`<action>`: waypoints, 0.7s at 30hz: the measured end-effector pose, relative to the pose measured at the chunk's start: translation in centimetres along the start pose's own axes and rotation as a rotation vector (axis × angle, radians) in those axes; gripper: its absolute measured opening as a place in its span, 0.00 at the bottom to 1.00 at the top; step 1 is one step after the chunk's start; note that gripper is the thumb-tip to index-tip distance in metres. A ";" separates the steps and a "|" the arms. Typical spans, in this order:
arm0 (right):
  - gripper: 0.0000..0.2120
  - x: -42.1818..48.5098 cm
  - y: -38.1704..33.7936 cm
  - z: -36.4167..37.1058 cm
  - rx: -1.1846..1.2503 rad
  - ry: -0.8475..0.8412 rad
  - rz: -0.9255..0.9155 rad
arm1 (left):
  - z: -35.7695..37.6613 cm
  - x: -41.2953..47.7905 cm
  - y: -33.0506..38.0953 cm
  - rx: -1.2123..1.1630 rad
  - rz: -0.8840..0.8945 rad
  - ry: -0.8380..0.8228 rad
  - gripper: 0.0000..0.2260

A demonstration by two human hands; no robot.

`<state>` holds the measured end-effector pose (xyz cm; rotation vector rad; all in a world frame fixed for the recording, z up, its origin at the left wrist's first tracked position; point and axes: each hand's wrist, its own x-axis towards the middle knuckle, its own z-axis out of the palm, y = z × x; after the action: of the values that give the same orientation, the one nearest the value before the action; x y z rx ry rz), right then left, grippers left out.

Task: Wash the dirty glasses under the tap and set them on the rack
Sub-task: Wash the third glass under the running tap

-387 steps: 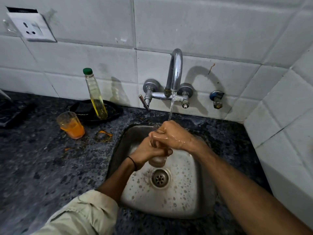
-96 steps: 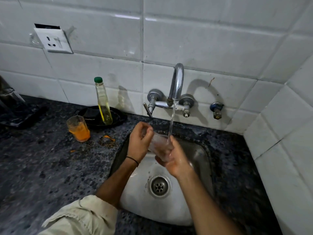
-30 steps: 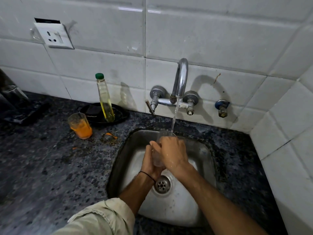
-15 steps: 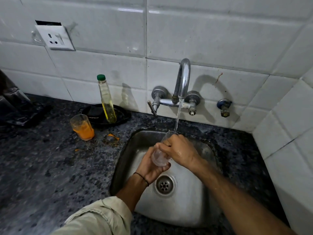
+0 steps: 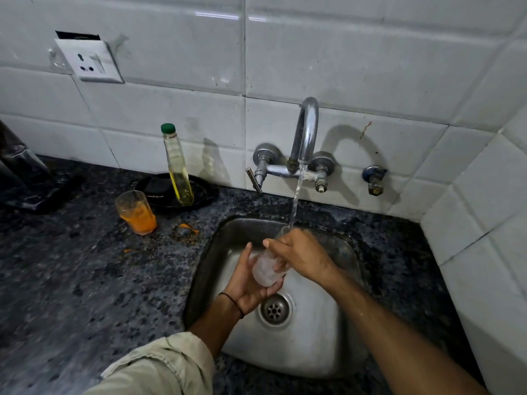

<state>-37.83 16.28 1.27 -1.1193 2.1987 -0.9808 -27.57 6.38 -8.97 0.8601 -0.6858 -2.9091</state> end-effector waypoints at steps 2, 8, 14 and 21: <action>0.18 -0.4 0.1 -1.3 -0.029 -0.156 -0.106 | -0.2 -0.4 0.2 0.040 -0.112 -0.055 0.28; 0.07 -0.3 0.3 -1.3 0.004 -0.186 -0.058 | 1.3 0.0 0.0 0.109 0.106 0.030 0.20; 0.18 0.0 -0.7 -0.9 -0.125 -0.144 -0.022 | 0.9 -0.4 -1.1 0.102 0.046 -0.014 0.21; 0.12 0.0 0.1 -0.2 -0.385 -0.254 -0.157 | 0.9 -0.7 -1.1 0.085 0.073 0.063 0.13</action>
<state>-38.01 16.34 1.35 -1.5160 2.1641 -0.4463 -27.40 7.88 -8.40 0.9111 -0.8231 -2.7939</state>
